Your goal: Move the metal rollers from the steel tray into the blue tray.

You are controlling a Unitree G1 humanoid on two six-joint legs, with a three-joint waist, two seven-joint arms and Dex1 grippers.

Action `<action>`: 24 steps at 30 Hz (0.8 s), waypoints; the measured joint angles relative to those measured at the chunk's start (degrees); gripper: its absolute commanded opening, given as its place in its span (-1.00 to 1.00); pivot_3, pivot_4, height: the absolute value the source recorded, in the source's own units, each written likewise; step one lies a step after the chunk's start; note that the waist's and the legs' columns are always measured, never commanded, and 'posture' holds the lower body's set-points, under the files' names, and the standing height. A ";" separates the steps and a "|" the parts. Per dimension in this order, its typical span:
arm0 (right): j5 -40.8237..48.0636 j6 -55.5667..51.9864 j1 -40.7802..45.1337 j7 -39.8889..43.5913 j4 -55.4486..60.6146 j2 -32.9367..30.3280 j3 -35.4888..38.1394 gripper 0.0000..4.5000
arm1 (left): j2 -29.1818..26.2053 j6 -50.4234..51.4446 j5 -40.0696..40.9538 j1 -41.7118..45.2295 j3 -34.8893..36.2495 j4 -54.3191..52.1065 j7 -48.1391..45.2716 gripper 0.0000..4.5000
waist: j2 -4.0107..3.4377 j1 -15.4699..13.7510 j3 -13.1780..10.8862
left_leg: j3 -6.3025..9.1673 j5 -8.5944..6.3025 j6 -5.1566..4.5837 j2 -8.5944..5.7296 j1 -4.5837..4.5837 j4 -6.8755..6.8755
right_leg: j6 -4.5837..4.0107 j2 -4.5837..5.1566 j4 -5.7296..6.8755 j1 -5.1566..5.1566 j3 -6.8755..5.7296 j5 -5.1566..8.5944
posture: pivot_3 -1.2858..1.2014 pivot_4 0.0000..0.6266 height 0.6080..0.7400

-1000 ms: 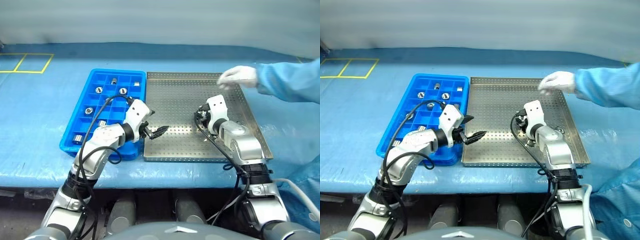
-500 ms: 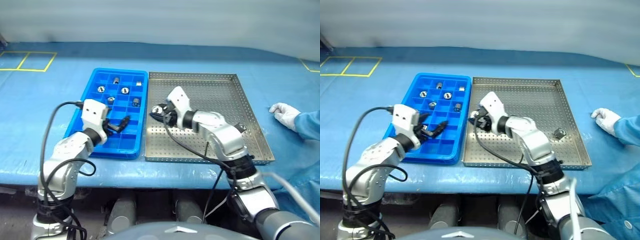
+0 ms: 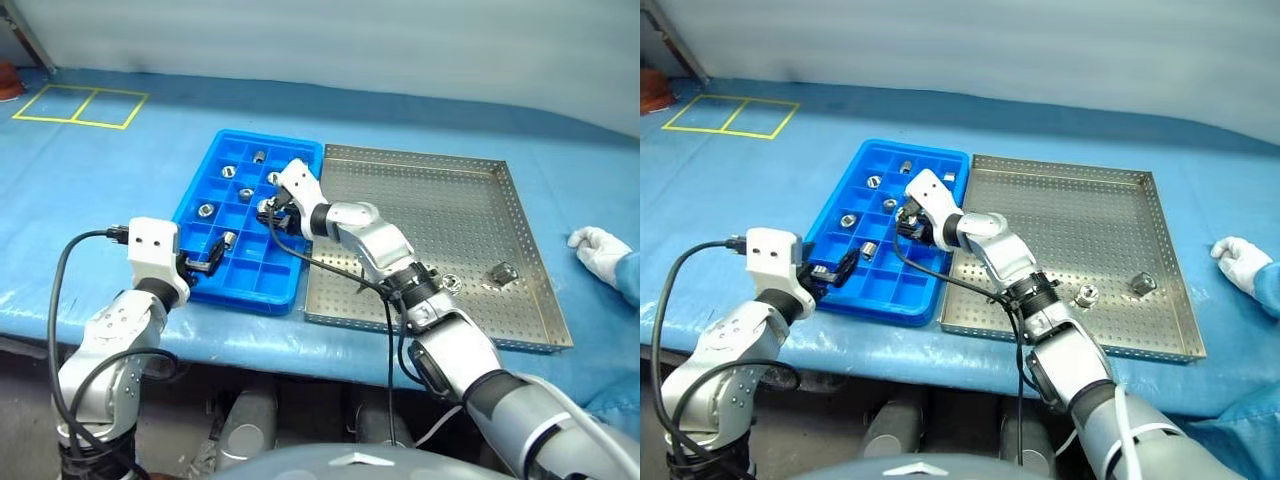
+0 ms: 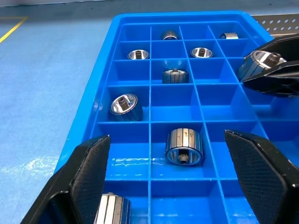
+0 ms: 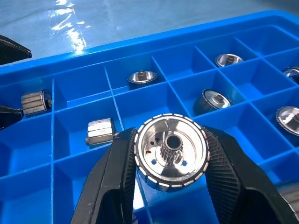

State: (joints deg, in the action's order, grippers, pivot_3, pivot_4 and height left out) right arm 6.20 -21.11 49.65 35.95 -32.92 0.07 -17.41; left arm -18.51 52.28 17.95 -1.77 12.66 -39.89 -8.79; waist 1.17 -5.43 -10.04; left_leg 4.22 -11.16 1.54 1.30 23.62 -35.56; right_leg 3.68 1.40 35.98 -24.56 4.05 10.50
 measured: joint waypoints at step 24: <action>-6.15 -7.48 -17.41 -2.54 30.98 -15.76 3.01 0.66 | 2.62 -3.99 0.99 7.77 -10.42 5.33 -3.34 0.88 | -0.04 -1.88 0.00 | 0.25 0.08 0.24 -0.08 0.16 0.09 | -0.15 0.07 -0.08 -0.01 -0.21 0.15 | 0.19 -0.52 1.00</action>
State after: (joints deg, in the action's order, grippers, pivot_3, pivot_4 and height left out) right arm 0.05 -28.60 32.24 33.41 -1.95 -15.68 -14.40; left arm -15.89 48.29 18.94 6.00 2.24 -34.56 -12.13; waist 1.13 -7.30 -10.05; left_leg 4.48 -11.08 1.78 1.22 23.78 -35.47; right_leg 3.54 1.47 35.89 -24.57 3.84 10.65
